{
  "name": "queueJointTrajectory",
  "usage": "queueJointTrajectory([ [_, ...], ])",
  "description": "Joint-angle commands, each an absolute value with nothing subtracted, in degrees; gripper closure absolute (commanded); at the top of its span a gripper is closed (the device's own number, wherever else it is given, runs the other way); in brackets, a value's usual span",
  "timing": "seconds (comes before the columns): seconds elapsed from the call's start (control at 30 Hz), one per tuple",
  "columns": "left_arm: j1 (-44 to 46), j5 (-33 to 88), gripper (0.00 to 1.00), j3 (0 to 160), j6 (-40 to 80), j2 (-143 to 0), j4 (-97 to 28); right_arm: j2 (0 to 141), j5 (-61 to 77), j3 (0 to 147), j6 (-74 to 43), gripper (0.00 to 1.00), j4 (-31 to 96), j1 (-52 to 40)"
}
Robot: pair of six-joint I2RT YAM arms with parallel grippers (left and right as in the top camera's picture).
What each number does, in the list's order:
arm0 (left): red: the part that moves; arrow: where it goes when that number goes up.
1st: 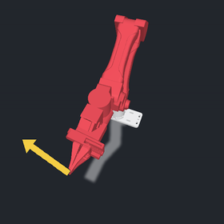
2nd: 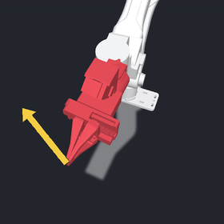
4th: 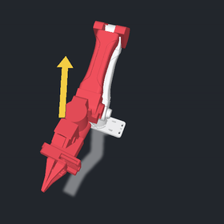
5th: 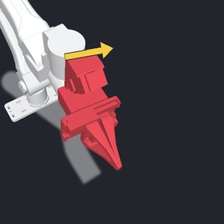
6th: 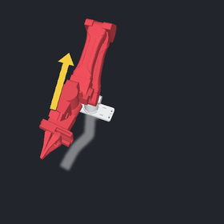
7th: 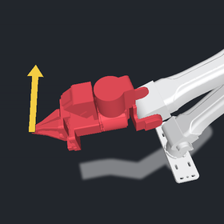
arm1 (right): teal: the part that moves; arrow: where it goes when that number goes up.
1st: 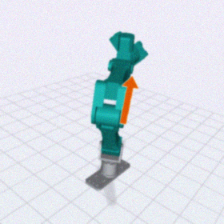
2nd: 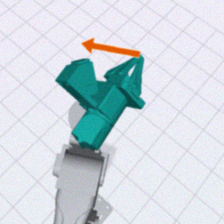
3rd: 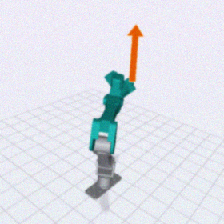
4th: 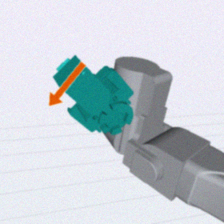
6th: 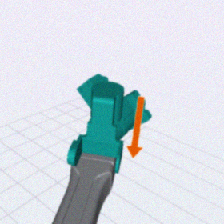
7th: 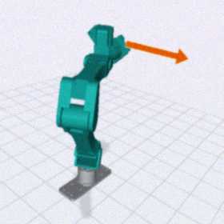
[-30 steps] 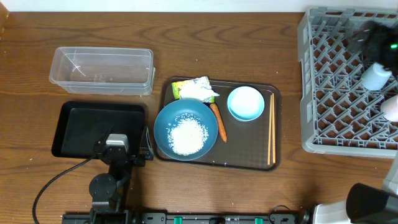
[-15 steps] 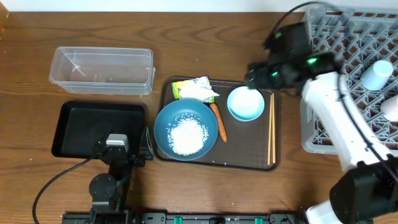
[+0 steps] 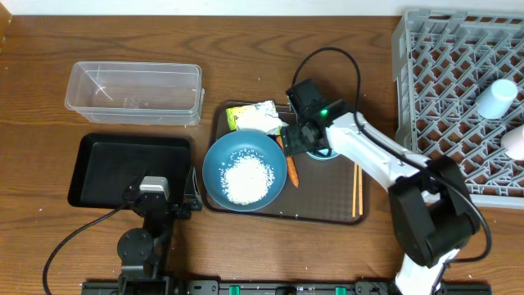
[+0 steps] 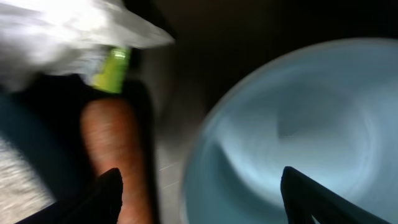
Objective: Sort waste into correct bins and load items into the dishwasher rack
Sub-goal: 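Return the right gripper to the tray and grasp the light-blue bowl, then carry the light-blue bowl to the rack's far edge and set it down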
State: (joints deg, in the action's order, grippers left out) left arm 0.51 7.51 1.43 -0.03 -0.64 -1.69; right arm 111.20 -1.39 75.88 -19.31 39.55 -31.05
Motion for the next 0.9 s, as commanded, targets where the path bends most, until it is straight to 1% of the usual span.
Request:
queueJointTrajectory([
  [0.0, 0.7, 8.3, 0.02, 0.2, -0.2, -0.3, -3.2, 112.6, -5.3, 75.5, -21.2, 0.21, 39.4, -31.2],
  [0.07, 0.7, 8.3, 0.02, 0.2, -0.2, -0.3, -3.2, 112.9, -5.5, 75.5, -21.2, 0.27, 39.5, -31.1],
  [0.1, 0.7, 8.3, 0.02, 0.2, -0.2, -0.3, -3.2, 112.9, -5.6, 75.5, -21.4, 0.32, 39.4, -31.1],
  [0.2, 0.7, 8.3, 0.02, 0.2, -0.2, -0.3, -3.2, 112.9, -5.8, 75.5, -21.4, 0.55, 39.4, -31.2],
  [0.27, 0.7, 8.3, 0.02, 0.2, -0.2, -0.3, -3.2, 112.9, -5.6, 75.6, -21.4, 0.67, 39.5, -31.2],
  [0.4, 0.7, 8.3, 0.02, 0.2, -0.2, -0.3, -3.2, 112.7, -4.0, 76.7, -21.4, 0.84, 40.2, -31.4],
  [0.43, 0.7, 8.3, 0.02, 0.2, -0.2, -0.3, -3.2, 112.2, -3.9, 78.0, -21.4, 0.91, 41.5, -31.4],
  [0.5, 0.7, 8.3, 0.02, 0.2, -0.2, -0.3, -3.2, 111.2, -4.1, 81.3, -21.4, 0.99, 44.8, -30.8],
  [0.63, 0.7, 8.3, 0.02, 0.2, -0.2, -0.3, -3.2, 108.2, -3.5, 90.1, -20.5, 0.99, 51.4, -27.7],
  [0.7, 0.7, 8.3, 0.02, 0.2, -0.2, -0.3, -3.2, 106.5, -1.4, 94.9, -18.0, 0.99, 53.4, -24.9],
  [0.8, 0.7, 8.3, 0.02, 0.2, -0.2, -0.3, -3.2, 104.3, 5.9, 100.4, -11.5, 0.99, 54.0, -19.6],
  [0.87, 0.7, 8.3, 0.02, 0.2, -0.2, -0.3, -3.2, 103.4, 13.3, 102.6, -6.6, 0.99, 53.3, -15.0],
])
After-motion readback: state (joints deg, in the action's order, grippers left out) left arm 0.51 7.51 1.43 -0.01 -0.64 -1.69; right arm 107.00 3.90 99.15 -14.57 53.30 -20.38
